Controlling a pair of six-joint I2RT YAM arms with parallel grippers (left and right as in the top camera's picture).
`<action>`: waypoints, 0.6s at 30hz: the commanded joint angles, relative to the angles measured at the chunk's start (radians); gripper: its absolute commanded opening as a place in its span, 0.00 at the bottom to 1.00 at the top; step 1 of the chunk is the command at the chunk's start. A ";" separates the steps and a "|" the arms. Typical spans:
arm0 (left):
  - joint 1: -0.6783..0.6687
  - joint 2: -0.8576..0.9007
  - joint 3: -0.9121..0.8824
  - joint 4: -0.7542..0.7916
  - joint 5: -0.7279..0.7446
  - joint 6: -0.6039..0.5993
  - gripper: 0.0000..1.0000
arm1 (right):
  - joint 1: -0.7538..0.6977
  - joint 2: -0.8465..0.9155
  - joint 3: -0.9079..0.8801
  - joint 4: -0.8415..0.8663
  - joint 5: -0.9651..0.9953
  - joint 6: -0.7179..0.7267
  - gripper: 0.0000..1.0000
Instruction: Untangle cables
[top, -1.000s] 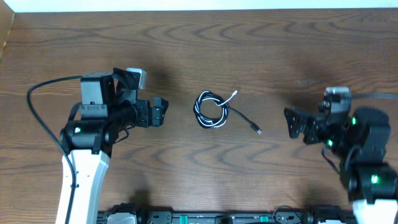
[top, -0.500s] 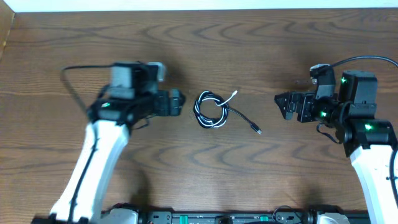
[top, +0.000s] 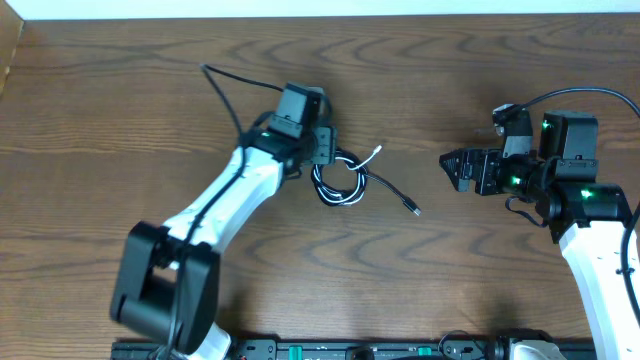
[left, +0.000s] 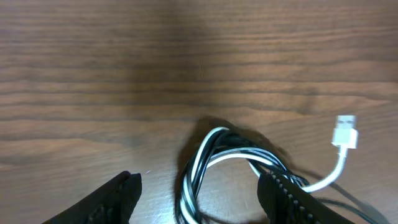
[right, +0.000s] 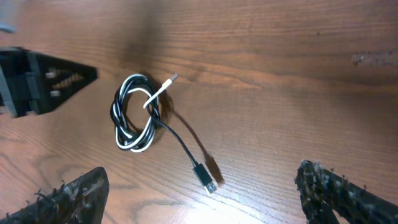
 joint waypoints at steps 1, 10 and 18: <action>-0.023 0.053 0.021 0.023 -0.060 -0.022 0.66 | -0.007 0.002 0.014 -0.006 -0.018 -0.013 0.92; -0.027 0.142 0.021 0.053 -0.066 0.079 0.57 | -0.007 0.002 0.014 -0.022 -0.018 -0.013 0.91; -0.051 0.214 0.021 0.114 -0.064 0.139 0.53 | -0.007 0.002 0.014 -0.029 -0.018 -0.012 0.90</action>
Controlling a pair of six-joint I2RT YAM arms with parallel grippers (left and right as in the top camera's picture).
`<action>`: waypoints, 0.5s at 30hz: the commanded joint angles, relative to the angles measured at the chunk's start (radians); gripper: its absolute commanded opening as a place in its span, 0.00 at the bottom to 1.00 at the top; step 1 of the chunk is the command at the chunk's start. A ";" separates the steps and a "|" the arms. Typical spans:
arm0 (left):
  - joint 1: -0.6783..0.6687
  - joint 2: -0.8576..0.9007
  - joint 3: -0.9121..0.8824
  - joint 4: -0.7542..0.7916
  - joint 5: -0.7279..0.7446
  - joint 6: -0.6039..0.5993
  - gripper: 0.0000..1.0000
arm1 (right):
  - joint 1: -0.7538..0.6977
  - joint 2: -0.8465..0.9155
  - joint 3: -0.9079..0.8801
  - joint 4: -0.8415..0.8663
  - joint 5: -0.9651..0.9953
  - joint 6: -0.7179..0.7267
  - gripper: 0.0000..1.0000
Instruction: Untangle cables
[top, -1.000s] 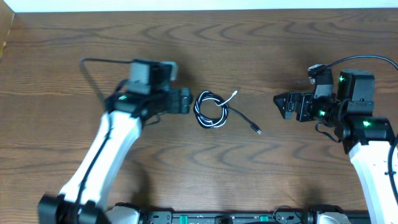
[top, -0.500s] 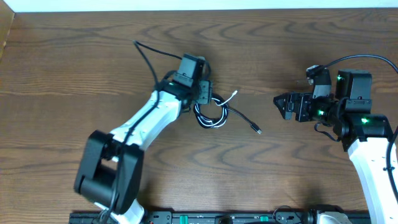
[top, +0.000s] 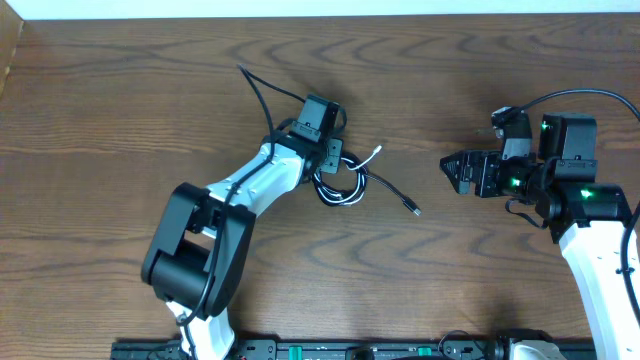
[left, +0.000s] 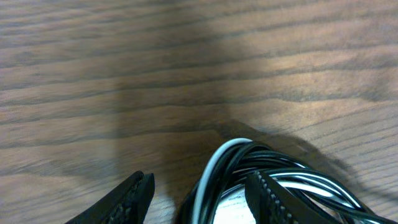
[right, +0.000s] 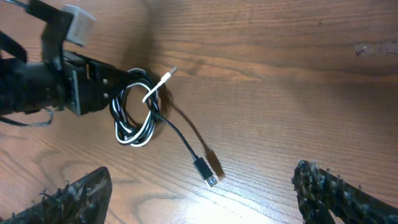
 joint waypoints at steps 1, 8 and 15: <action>-0.014 0.041 0.020 0.017 -0.009 0.039 0.52 | -0.007 0.001 0.014 -0.006 -0.018 -0.012 0.89; -0.015 0.106 0.020 0.027 -0.008 0.039 0.32 | -0.007 0.001 0.014 -0.011 -0.018 -0.004 0.90; -0.017 0.123 0.020 -0.019 -0.008 0.039 0.08 | -0.006 0.001 0.014 -0.013 -0.018 0.014 0.90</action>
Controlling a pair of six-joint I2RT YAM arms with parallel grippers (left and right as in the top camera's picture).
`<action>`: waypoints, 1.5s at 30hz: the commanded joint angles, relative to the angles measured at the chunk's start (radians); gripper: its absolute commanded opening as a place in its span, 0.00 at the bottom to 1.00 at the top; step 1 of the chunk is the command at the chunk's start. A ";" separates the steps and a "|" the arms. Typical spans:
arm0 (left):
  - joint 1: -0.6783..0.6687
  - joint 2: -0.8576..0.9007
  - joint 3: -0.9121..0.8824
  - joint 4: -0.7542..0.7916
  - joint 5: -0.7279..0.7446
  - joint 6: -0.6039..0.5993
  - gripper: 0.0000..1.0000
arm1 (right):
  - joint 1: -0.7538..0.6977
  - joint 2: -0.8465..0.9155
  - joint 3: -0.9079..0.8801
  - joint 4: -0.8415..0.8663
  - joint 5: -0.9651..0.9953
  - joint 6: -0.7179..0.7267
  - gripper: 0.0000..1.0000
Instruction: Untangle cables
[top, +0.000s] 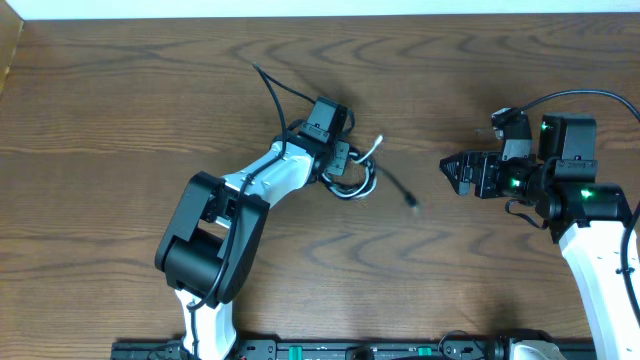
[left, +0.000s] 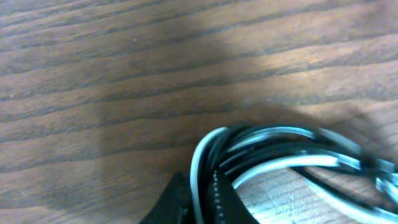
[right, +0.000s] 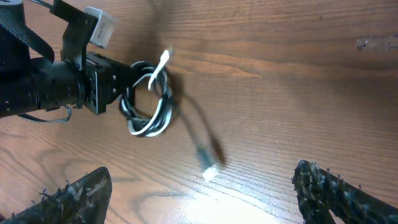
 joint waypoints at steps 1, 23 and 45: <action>0.001 0.048 -0.011 -0.035 -0.011 0.005 0.07 | -0.007 0.001 0.014 -0.003 -0.017 0.009 0.91; 0.001 -0.507 -0.011 -0.170 0.354 -0.300 0.08 | 0.207 0.004 0.014 0.195 -0.001 0.426 0.70; 0.001 -0.507 -0.011 -0.181 0.480 -0.401 0.08 | 0.391 0.226 0.013 0.167 0.272 0.607 0.54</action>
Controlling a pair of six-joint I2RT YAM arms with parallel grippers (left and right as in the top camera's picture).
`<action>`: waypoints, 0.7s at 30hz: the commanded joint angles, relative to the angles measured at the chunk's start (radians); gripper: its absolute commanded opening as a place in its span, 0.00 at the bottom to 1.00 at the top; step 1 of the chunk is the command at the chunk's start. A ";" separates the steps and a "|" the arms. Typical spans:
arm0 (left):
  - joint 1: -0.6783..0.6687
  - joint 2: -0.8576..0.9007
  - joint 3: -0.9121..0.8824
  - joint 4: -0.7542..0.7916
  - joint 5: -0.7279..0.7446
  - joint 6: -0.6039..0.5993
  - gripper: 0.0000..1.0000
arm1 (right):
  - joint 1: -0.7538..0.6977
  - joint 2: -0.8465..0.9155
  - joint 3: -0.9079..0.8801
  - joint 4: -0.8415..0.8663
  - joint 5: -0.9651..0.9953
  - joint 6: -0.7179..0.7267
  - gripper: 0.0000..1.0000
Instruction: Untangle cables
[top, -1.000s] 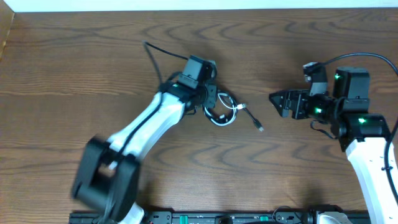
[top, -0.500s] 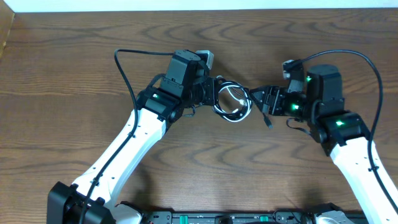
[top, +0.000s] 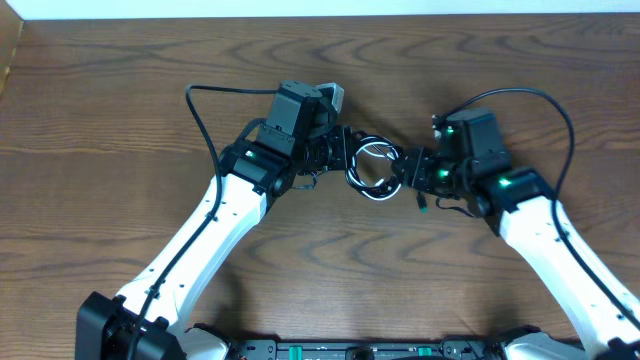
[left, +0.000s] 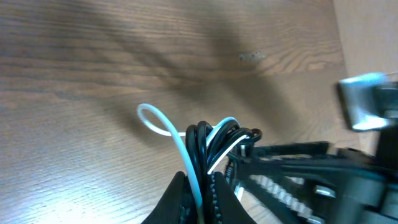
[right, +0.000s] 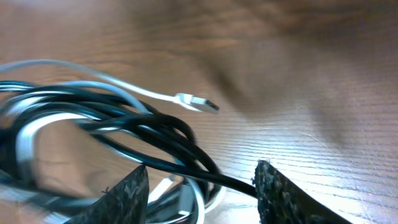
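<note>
A coil of black and white cables (top: 374, 170) hangs between the two arms above the table's middle. My left gripper (top: 343, 161) is shut on the coil's left edge; in the left wrist view its fingertips (left: 186, 190) pinch the white and black strands (left: 210, 138). My right gripper (top: 405, 175) is at the coil's right side, open. In the right wrist view a black strand (right: 205, 169) runs between its fingers (right: 121, 196). The white plug (right: 198, 102) sticks out to the right. The black cable's plug end (top: 423, 203) dangles below the right gripper.
The brown wooden table (top: 120, 90) lies below. The left arm's own black lead (top: 215, 90) arcs over the table at the back left. The right arm's lead (top: 540, 100) loops at the back right.
The left gripper, still shut on the coil, now holds it further right and off the table. The right gripper has come from the far right to the coil, open around a black strand.
The coil lay on the table with my left gripper open just left of it and the right arm far off. Then the left fingers stood around the coil's edge, then shut on it. Now the coil is held up between both grippers.
</note>
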 joint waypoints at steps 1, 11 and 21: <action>0.000 -0.008 0.008 0.001 0.070 -0.019 0.07 | 0.029 0.067 0.013 0.005 0.083 0.054 0.56; 0.030 -0.045 0.009 0.018 0.143 -0.019 0.07 | 0.019 0.187 0.013 -0.043 0.245 0.102 0.64; 0.109 -0.187 0.009 0.050 0.143 -0.018 0.07 | -0.035 0.220 -0.004 -0.168 0.351 0.089 0.66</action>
